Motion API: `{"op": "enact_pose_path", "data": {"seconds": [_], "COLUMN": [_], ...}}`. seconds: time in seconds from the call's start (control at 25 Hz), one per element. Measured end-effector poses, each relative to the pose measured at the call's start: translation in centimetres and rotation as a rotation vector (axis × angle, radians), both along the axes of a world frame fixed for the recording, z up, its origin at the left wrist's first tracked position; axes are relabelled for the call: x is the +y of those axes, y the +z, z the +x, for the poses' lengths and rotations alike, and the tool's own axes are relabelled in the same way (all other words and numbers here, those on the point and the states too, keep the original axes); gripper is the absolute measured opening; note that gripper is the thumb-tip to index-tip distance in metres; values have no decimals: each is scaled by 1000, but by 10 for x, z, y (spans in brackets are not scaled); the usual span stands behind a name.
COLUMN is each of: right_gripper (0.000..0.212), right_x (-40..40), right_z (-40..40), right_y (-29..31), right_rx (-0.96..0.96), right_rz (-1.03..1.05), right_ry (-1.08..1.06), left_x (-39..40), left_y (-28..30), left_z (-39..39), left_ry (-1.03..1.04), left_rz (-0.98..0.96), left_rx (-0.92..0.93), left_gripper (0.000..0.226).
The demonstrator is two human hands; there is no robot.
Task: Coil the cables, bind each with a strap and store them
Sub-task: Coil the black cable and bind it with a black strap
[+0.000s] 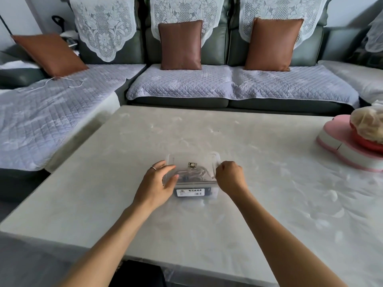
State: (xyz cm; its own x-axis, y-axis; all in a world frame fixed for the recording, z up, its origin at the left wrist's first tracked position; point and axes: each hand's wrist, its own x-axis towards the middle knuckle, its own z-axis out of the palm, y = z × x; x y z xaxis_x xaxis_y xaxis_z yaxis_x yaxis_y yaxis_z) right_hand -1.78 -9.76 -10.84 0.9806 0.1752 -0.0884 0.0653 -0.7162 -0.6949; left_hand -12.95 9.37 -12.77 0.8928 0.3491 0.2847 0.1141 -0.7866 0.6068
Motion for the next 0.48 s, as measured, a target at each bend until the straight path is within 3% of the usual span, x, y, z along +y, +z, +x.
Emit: {"op": "enact_pose_path", "data": {"seconds": [0.12,0.2,0.28,0.36,0.44,0.48], "right_gripper": [15,13,13,15,29,32], "right_x": [-6,-10,-13,-13,-9,-5], "right_z": [7,10,11,10,6,2], "right_y": [-4,-8,-10,-11,-10,-9], "right_rx": [158,357,430,359,171,72], "right_rz": [266,486,570,571,378,255], "right_ry": [-108,-155,-152,-147,-120,-103], "left_x": [0,3,2,-3,-9,-10], "left_y": [1,-2,-6,-10,-10,-11], "left_z": [11,15,15,15,17,19], "left_ry": [72,162,245,310,394,425], "left_rz": [-64,-253,-504,-642,-729,-753], "left_rx": [-8,-10,-46,-101,-108,-94], "left_gripper": [31,25,27,32,28,15]}}
